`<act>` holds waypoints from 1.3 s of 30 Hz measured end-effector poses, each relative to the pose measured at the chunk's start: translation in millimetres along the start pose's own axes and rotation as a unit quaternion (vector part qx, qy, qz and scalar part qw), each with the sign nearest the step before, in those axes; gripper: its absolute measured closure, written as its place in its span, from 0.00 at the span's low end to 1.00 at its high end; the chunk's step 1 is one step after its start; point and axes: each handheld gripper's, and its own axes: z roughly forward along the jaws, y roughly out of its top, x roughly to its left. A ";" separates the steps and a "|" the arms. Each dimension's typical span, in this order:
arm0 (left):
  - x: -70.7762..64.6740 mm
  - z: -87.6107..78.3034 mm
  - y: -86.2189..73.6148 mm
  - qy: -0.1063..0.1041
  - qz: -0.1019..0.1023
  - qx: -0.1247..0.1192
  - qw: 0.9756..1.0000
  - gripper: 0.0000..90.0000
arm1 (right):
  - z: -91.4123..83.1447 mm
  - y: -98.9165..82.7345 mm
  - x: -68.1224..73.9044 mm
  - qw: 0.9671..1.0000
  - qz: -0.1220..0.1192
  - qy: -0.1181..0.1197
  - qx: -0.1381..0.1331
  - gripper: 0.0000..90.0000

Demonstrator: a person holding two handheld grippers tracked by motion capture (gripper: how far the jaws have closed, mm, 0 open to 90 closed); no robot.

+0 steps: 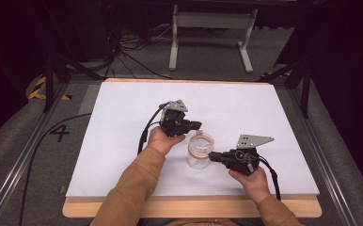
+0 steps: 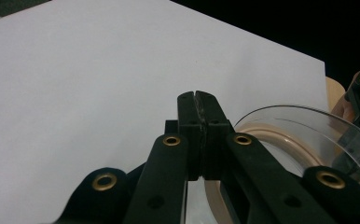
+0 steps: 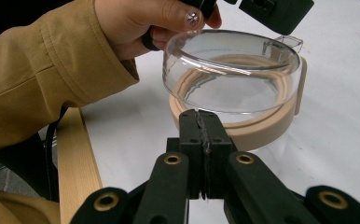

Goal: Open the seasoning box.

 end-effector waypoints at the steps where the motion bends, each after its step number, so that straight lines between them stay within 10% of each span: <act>1: -0.1 -0.1 -0.1 0.000 -0.001 0.001 1.000 1.00 | -0.1 0.0 0.0 1.000 0.000 0.000 -0.001 0.99; 13: -0.7 -4.1 1.7 0.009 0.005 -0.005 1.000 0.97 | -0.7 -0.4 -1.1 1.000 0.001 -0.003 -0.007 0.99; 22: -1.8 -40.8 1.4 0.035 -0.003 -0.045 0.998 0.99 | -1.6 5.9 -1.5 1.000 -0.011 -0.002 -0.011 0.99; 39: -5.4 -84.4 -28.7 0.083 -0.030 -0.039 0.995 0.99 | 2.7 33.5 -12.9 0.998 -0.047 0.011 -0.032 0.99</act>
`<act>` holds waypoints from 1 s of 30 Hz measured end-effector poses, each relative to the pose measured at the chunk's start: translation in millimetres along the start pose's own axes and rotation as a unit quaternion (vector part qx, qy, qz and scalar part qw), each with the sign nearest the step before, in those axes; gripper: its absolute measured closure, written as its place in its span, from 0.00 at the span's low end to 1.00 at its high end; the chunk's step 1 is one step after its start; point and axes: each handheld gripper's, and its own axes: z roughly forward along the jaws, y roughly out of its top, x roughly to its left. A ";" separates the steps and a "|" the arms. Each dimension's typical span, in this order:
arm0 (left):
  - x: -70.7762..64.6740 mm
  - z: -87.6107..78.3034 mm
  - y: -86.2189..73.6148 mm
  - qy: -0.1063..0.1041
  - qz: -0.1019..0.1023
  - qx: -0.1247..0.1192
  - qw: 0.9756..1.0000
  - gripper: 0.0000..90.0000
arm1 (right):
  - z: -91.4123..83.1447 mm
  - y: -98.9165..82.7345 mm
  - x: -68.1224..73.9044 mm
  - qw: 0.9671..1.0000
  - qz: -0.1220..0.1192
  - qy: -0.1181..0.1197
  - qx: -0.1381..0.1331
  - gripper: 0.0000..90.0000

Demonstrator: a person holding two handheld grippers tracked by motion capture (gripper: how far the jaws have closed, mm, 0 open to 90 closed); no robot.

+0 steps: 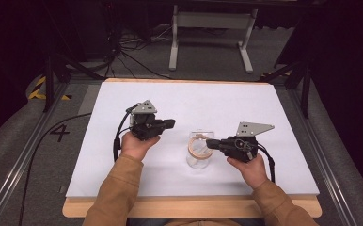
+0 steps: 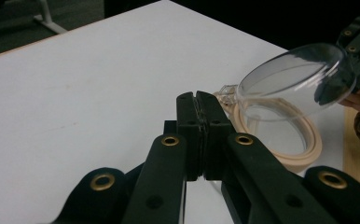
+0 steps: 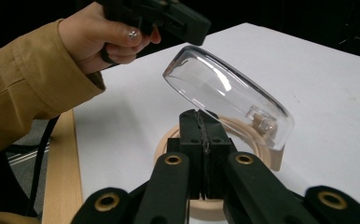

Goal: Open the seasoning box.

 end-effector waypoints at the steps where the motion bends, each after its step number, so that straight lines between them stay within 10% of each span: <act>1: 0.9 -3.2 -2.1 0.004 -0.002 0.000 1.000 0.99 | 0.6 0.8 -1.3 1.000 0.000 0.000 -0.001 0.99; 30: 6.3 -25.5 -24.3 0.035 -0.027 0.013 0.999 0.98 | 5.5 6.2 -35.5 0.998 0.045 -0.018 -0.028 0.99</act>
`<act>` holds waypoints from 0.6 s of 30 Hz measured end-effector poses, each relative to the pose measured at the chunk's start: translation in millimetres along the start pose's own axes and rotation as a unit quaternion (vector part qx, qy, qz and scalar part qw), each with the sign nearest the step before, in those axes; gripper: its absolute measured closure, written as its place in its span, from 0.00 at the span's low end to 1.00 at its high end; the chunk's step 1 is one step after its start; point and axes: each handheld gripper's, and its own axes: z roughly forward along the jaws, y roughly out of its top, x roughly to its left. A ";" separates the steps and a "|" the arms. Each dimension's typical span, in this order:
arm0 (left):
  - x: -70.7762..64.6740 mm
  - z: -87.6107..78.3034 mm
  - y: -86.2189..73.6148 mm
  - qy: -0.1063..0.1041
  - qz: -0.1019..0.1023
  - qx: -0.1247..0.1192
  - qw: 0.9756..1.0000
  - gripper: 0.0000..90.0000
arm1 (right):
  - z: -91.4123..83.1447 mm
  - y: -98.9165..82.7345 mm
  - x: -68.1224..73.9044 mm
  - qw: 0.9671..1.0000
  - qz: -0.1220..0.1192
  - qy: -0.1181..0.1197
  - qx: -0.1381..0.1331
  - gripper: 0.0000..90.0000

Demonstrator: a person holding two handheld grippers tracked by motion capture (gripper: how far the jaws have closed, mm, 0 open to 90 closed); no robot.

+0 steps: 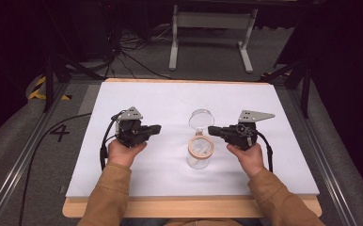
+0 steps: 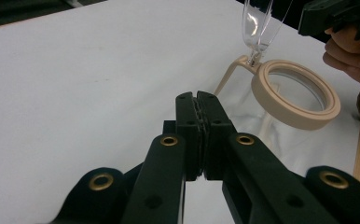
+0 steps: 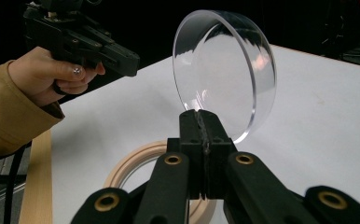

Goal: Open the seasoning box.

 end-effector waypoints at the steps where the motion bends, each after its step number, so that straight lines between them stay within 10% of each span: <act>1: 0.0 0.1 0.5 0.000 0.001 0.000 1.000 0.98 | -0.6 0.3 0.4 1.000 -0.003 -0.001 0.000 0.99; 18: 9.8 -17.4 6.4 0.027 0.010 0.022 0.999 0.93 | -56.5 9.4 -21.0 0.998 -0.010 -0.058 -0.008 0.88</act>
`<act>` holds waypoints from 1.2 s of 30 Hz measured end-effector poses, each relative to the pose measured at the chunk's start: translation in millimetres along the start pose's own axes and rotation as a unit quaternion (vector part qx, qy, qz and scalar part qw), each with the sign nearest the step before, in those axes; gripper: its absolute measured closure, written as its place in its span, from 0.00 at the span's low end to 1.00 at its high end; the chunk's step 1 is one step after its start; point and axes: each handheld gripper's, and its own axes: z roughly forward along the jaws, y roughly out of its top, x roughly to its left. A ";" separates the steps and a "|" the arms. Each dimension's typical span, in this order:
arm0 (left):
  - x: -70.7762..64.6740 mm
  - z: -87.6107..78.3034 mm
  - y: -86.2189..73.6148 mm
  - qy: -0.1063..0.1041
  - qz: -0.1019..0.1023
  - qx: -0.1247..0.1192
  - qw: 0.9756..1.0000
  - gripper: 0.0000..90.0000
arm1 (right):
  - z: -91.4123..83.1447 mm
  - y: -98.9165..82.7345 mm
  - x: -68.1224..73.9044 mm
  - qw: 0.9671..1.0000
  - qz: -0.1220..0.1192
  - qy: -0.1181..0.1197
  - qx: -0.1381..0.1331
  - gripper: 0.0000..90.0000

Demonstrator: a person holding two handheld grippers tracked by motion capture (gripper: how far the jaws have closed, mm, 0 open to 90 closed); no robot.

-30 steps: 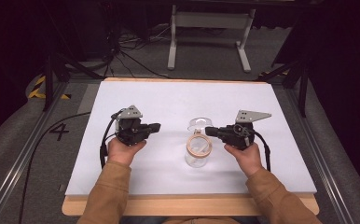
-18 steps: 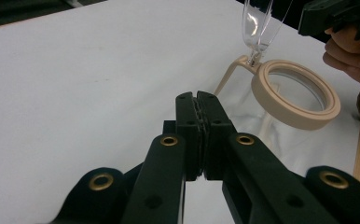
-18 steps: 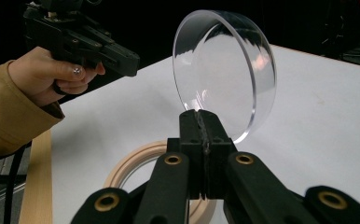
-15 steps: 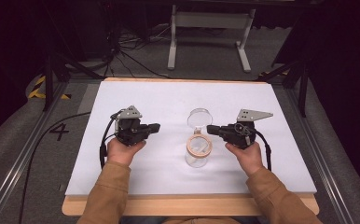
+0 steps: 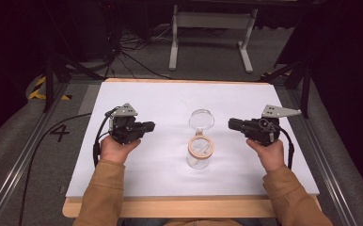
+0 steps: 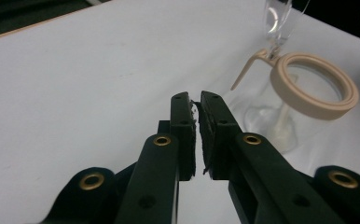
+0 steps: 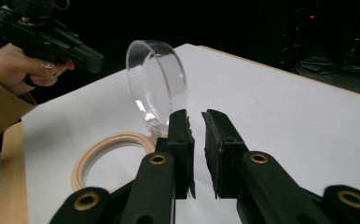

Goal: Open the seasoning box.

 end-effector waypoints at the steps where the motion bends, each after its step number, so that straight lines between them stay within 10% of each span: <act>1: 5.1 -5.0 -0.9 0.011 -0.002 0.007 1.000 0.92 | -3.9 0.0 -2.7 1.000 0.000 -0.008 0.002 0.87; 10: 24.4 -9.6 -8.0 0.039 -0.032 0.034 0.998 0.86 | -26.4 -6.3 -24.8 0.995 -0.015 -0.090 0.038 0.76; 14: 32.8 -3.9 -13.2 0.085 -0.048 0.061 0.993 0.82 | -35.6 -13.7 -38.9 0.992 -0.002 -0.117 0.050 0.71; 21: 47.0 4.0 -25.9 0.085 -0.066 0.060 0.992 0.78 | -42.4 -32.8 -64.2 0.985 0.024 -0.153 0.080 0.63; 36: 55.1 25.3 -44.2 0.074 -0.067 0.071 0.992 0.73 | -22.7 -71.8 -91.9 0.979 0.026 -0.157 0.125 0.58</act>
